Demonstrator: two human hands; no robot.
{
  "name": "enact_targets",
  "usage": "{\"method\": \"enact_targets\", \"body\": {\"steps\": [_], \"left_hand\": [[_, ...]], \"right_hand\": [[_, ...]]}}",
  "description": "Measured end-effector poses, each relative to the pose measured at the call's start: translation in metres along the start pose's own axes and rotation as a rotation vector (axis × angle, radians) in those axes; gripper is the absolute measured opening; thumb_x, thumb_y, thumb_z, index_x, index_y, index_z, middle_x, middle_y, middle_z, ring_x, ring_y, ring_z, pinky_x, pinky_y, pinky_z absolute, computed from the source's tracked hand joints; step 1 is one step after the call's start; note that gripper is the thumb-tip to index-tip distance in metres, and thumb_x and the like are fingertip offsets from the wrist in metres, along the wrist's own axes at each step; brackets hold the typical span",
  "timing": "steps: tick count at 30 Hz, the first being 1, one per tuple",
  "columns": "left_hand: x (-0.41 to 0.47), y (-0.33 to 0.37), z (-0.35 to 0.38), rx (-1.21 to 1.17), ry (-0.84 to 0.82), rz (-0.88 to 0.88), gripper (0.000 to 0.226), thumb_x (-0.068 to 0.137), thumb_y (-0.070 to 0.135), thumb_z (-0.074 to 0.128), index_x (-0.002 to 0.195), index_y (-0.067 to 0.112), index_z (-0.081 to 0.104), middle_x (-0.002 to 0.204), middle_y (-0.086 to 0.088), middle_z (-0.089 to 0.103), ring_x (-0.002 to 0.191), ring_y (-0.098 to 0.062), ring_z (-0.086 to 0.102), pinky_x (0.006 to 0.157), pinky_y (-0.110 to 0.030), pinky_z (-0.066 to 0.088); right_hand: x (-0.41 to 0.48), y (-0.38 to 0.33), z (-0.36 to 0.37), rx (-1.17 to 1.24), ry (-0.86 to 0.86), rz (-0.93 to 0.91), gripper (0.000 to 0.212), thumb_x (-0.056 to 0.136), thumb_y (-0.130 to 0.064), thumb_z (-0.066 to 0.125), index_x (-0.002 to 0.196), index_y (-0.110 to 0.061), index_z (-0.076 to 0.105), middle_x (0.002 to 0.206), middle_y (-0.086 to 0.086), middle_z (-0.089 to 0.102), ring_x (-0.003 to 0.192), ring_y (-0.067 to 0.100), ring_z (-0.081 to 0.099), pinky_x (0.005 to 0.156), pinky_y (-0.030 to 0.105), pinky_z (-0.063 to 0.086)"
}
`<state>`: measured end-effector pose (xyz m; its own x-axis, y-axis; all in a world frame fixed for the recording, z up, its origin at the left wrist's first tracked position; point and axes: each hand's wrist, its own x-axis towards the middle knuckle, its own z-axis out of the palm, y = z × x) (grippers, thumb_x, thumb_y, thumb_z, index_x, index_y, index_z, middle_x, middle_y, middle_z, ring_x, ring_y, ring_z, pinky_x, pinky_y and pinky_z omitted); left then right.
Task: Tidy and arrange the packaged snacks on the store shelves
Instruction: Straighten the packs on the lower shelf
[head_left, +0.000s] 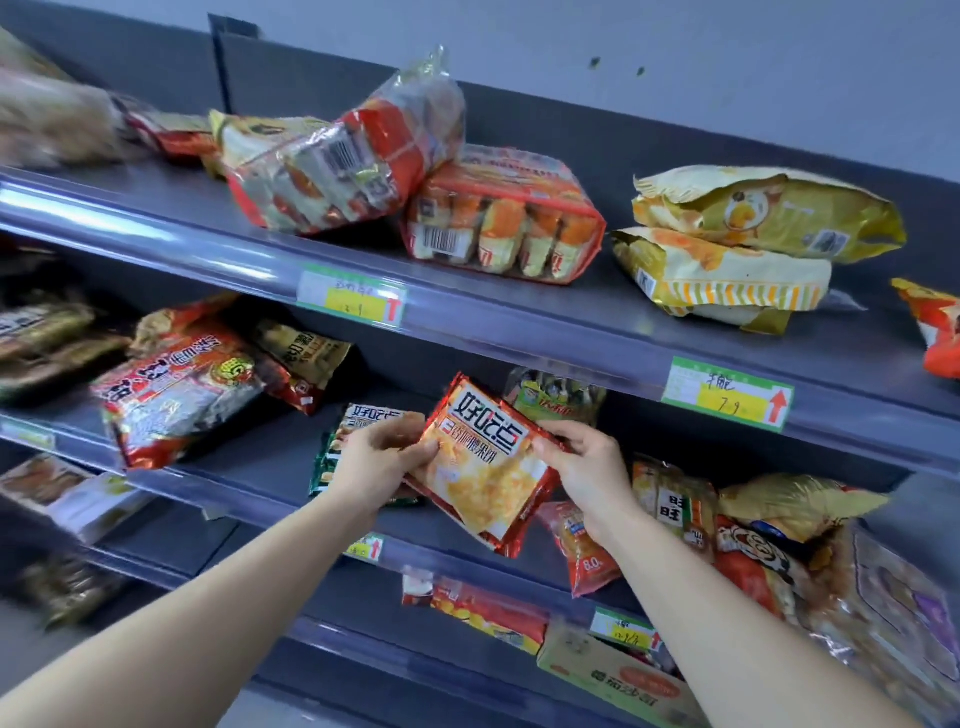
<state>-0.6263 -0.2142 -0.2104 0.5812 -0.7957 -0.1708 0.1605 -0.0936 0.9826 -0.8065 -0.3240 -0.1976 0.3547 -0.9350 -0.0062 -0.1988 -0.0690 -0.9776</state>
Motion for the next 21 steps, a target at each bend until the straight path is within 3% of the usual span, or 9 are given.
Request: {"method": "enact_targets", "body": {"steps": [2,5,9,12,14,18,21], "left_hand": [[-0.003,-0.003,-0.009,-0.006,0.064,-0.002,0.005,0.086,0.004,0.067,0.089,0.008,0.066,0.087,-0.013,0.068,0.059,-0.015,0.065,0.051,-0.031,0.057],[0.001,-0.007,-0.025,-0.046,0.193,-0.064,0.016,0.088,0.006,0.067,0.075,0.005,0.058,0.072,-0.016,0.064,0.058,-0.022,0.064,0.053,-0.038,0.059],[0.020,-0.009,-0.047,-0.069,0.288,-0.133,0.029,0.088,0.011,0.068,0.069,0.009,0.046,0.065,-0.011,0.061,0.061,-0.027,0.063,0.060,-0.048,0.059],[0.042,-0.009,-0.058,-0.064,0.293,-0.162,0.029,0.090,0.012,0.067,0.071,0.009,0.045,0.067,-0.012,0.061,0.065,-0.029,0.062,0.064,-0.053,0.059],[0.061,-0.009,-0.065,-0.082,0.291,-0.189,0.028,0.091,0.011,0.064,0.073,0.009,0.043,0.070,-0.012,0.060,0.063,-0.028,0.061,0.061,-0.050,0.059],[0.104,-0.008,-0.078,-0.073,0.258,-0.206,0.026,0.092,0.010,0.062,0.077,0.010,0.042,0.073,-0.011,0.058,0.061,-0.025,0.057,0.058,-0.042,0.056],[0.134,-0.012,-0.086,-0.007,0.235,-0.219,0.018,0.092,0.012,0.064,0.081,0.009,0.049,0.083,-0.013,0.063,0.065,-0.025,0.059,0.055,-0.040,0.057]], "right_hand": [[0.003,-0.003,0.012,0.063,0.025,-0.014,0.023,0.086,-0.007,0.067,0.084,-0.030,0.066,0.097,0.000,0.069,0.086,0.013,0.066,0.070,0.024,0.051],[0.010,-0.007,0.029,0.153,0.026,0.019,0.018,0.085,-0.011,0.069,0.094,-0.026,0.066,0.101,0.004,0.068,0.093,0.017,0.066,0.080,0.031,0.054],[0.021,-0.006,0.061,0.222,-0.075,0.147,0.052,0.083,-0.012,0.071,0.130,-0.020,0.049,0.109,0.006,0.064,0.099,0.020,0.064,0.088,0.042,0.055],[0.039,0.004,0.086,0.156,-0.091,0.237,0.069,0.080,-0.020,0.075,0.138,-0.023,0.038,0.121,0.006,0.059,0.106,0.023,0.061,0.092,0.049,0.051],[0.052,0.012,0.101,0.077,-0.115,0.297,0.062,0.081,-0.027,0.074,0.133,-0.023,0.042,0.120,0.004,0.059,0.104,0.022,0.062,0.090,0.047,0.053],[0.084,0.037,0.122,0.035,-0.091,0.364,0.026,0.092,-0.028,0.060,0.116,-0.020,0.056,0.118,0.007,0.063,0.102,0.024,0.063,0.077,0.038,0.057],[0.109,0.056,0.127,0.014,0.038,0.401,0.023,0.092,-0.027,0.060,0.112,-0.016,0.059,0.120,0.008,0.062,0.101,0.023,0.061,0.070,0.034,0.055]]}}
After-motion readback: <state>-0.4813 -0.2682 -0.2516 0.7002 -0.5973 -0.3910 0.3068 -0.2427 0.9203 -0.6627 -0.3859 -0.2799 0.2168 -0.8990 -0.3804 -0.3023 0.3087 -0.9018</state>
